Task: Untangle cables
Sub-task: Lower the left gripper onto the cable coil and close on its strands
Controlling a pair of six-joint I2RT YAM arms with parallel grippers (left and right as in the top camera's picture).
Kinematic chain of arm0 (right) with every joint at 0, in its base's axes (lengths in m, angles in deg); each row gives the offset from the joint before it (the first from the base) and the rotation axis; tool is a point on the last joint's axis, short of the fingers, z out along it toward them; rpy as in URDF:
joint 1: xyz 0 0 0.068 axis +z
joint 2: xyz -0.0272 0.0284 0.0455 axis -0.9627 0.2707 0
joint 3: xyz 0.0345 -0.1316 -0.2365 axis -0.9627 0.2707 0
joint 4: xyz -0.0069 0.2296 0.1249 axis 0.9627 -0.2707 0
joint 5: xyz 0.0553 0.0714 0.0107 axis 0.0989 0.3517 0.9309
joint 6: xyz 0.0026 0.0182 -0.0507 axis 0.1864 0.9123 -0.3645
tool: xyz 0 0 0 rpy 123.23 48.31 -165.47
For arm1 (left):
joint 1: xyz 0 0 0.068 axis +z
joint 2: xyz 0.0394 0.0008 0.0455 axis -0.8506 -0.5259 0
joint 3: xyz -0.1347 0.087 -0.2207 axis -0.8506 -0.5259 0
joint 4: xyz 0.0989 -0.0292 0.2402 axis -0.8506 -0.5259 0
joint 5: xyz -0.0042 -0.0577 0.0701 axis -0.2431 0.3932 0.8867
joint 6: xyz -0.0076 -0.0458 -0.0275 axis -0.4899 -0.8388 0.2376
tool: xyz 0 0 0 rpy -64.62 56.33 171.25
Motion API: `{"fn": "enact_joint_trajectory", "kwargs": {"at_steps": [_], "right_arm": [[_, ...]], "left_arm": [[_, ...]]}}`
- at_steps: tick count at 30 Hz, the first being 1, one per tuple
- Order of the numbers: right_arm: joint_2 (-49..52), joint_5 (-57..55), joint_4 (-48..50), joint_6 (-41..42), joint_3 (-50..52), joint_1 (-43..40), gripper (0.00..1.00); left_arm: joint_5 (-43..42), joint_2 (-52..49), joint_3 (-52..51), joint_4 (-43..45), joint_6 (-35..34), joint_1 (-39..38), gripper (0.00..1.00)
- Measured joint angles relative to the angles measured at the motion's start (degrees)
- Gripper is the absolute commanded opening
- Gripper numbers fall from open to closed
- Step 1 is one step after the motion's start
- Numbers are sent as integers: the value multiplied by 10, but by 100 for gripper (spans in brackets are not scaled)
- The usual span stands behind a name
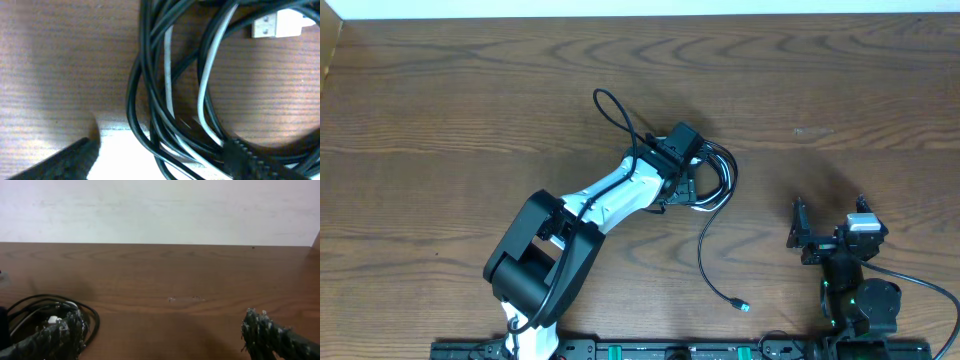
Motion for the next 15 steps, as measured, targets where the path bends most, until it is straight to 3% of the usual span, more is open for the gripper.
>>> {"fn": "enact_joint_trajectory", "kwargs": {"at_steps": [5,10,15], "right_arm": [[0,0,0,0,0,0,99],[0,0,0,0,0,0,99],[0,0,0,0,0,0,99]], "left_arm": [[1,0,0,0,0,0,75],[1,0,0,1,0,0,58],[1,0,-1,1,0,0,48]]}}
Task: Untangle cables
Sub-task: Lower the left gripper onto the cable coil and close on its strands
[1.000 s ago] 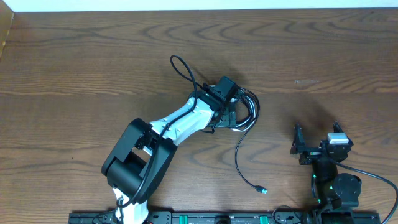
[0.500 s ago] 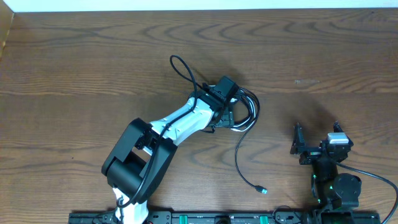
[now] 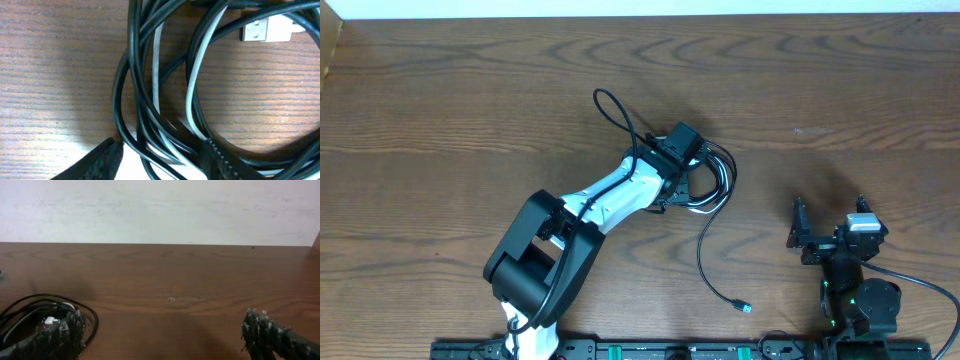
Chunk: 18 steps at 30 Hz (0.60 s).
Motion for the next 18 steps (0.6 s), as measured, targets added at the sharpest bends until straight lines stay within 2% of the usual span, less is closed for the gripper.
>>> {"fn": "enact_joint_trajectory", "kwargs": {"at_steps": [13,18], "right_arm": [[0,0,0,0,0,0,99],[0,0,0,0,0,0,99]], "left_arm": [[4,0,-1,-1,0,0,31],[5,0,-1,0,0,0,19]]}}
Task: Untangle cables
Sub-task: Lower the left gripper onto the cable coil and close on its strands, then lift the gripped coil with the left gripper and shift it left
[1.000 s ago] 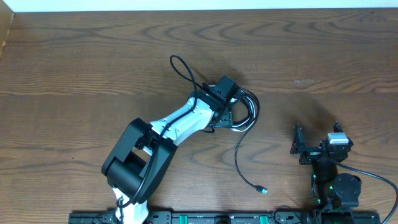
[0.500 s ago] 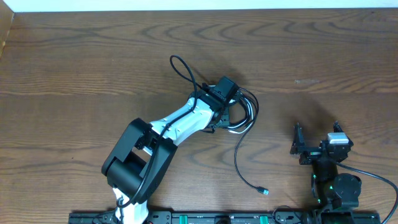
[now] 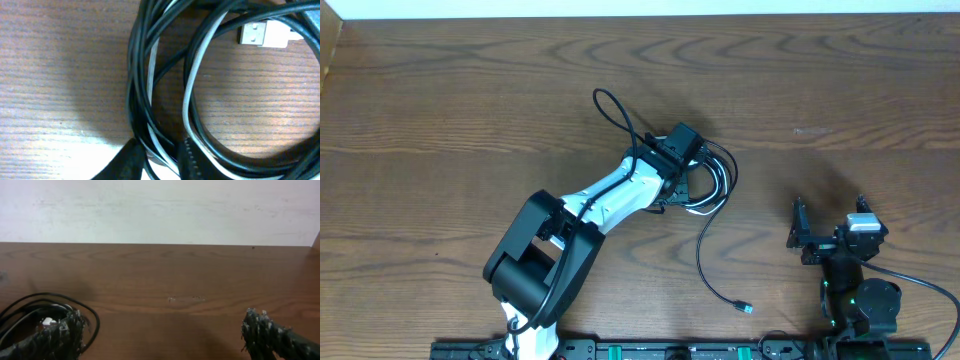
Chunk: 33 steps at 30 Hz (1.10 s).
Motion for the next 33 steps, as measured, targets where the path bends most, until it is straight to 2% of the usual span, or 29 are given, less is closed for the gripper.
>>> {"fn": "enact_joint_trajectory", "kwargs": {"at_steps": [2,25,33], "right_arm": [[0,0,0,0,0,0,99],[0,0,0,0,0,0,99],[0,0,0,0,0,0,99]], "left_arm": [[2,0,0,0,-1,0,8],[4,0,0,-4,2,1,7],[3,21,-4,-26,59,1,7]]}}
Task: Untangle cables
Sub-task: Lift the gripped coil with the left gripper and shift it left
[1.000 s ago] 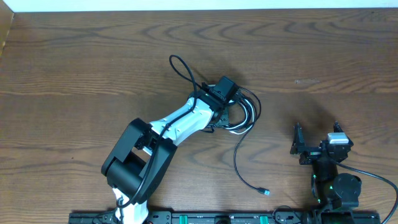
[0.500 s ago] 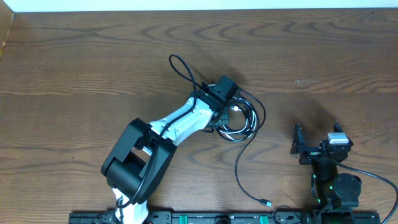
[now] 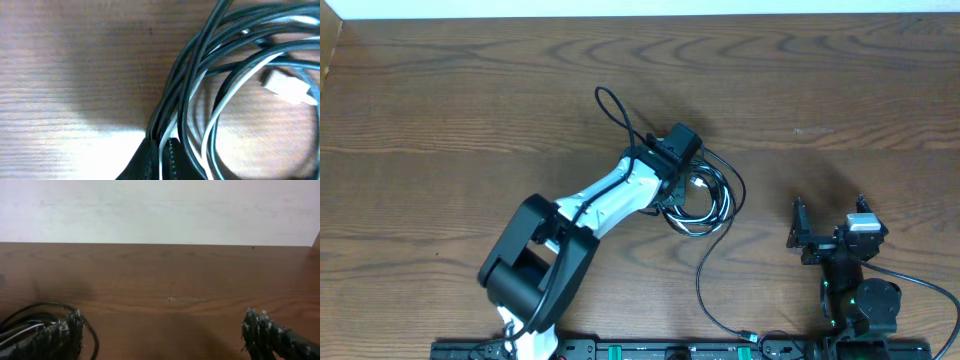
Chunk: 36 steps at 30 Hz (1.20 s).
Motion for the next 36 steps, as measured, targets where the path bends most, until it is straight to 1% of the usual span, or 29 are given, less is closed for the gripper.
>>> {"fn": "enact_joint_trajectory", "kwargs": {"at_steps": [3,10,17,22,36], "right_arm": [[0,0,0,0,0,0,99],[0,0,0,0,0,0,99],[0,0,0,0,0,0,99],[0,0,0,0,0,0,99],[0,0,0,0,0,0,99]], "left_arm": [[9,41,-4,-3,16,0,7],[30,178,-5,-4,48,0,7],[41,256,-5,-24,66,0,7],[43,278,-5,-36,68,0,8],[43,278,-5,-57,71,0,7]]}}
